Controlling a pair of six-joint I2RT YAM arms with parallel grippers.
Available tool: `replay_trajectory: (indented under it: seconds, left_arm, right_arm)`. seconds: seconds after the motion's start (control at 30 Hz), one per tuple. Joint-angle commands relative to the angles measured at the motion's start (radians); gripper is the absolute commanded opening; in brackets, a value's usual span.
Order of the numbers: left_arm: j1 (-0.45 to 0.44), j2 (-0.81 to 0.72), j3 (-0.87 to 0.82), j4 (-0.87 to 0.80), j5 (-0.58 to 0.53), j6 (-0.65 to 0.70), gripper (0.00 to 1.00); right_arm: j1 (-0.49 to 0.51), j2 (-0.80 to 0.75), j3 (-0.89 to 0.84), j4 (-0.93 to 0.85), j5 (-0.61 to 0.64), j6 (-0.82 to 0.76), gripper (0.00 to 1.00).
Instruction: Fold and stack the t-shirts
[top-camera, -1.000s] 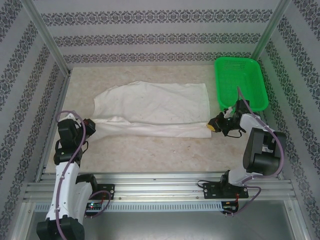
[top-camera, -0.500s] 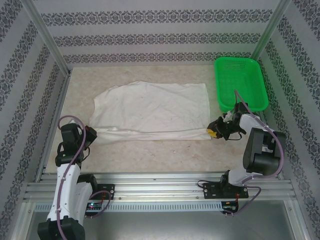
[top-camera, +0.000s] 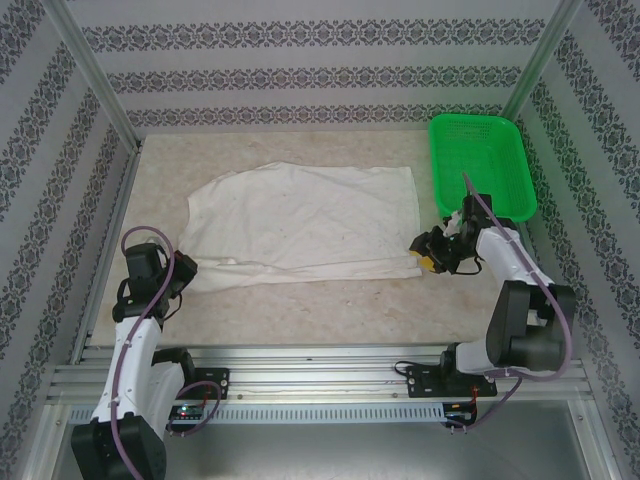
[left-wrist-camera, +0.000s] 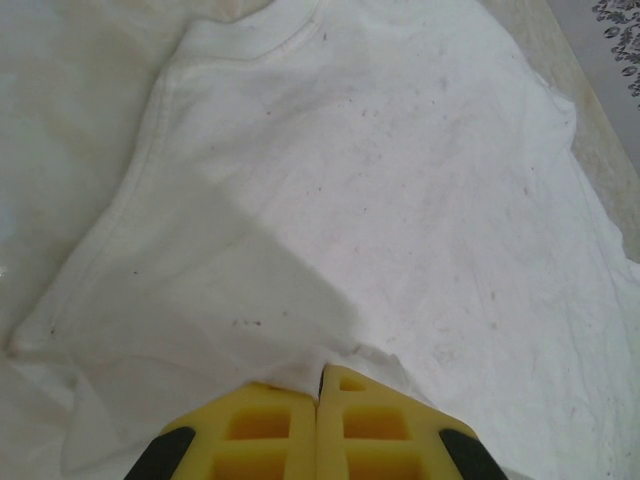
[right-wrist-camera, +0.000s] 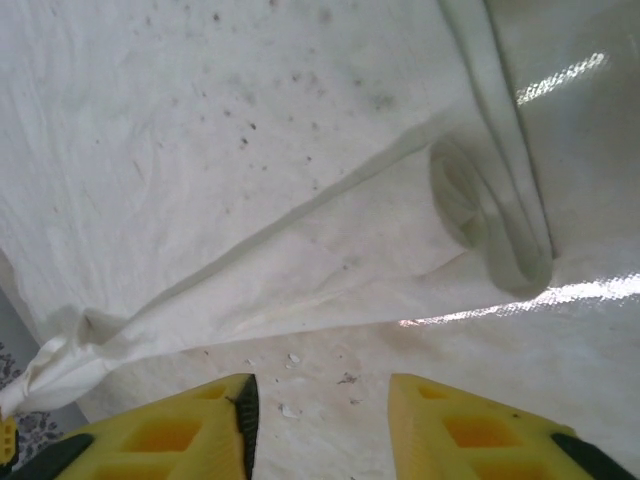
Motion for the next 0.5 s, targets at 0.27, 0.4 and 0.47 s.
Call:
replay_trajectory:
  seconds: [0.27, 0.4, 0.47]
  left_arm:
    - [0.007, -0.020, 0.064, 0.059, 0.050, 0.001, 0.00]
    - [0.008, -0.008, 0.142, 0.079, 0.063, -0.020, 0.00]
    - [0.007, 0.008, 0.177, 0.101, 0.078, -0.034, 0.00]
  right_arm:
    - [0.182, 0.075, -0.012, 0.084, 0.047, 0.156, 0.30]
    - [0.213, 0.081, -0.019, 0.090, 0.080, 0.187, 0.31]
    - [0.222, 0.087, -0.018, 0.093, 0.092, 0.194, 0.33]
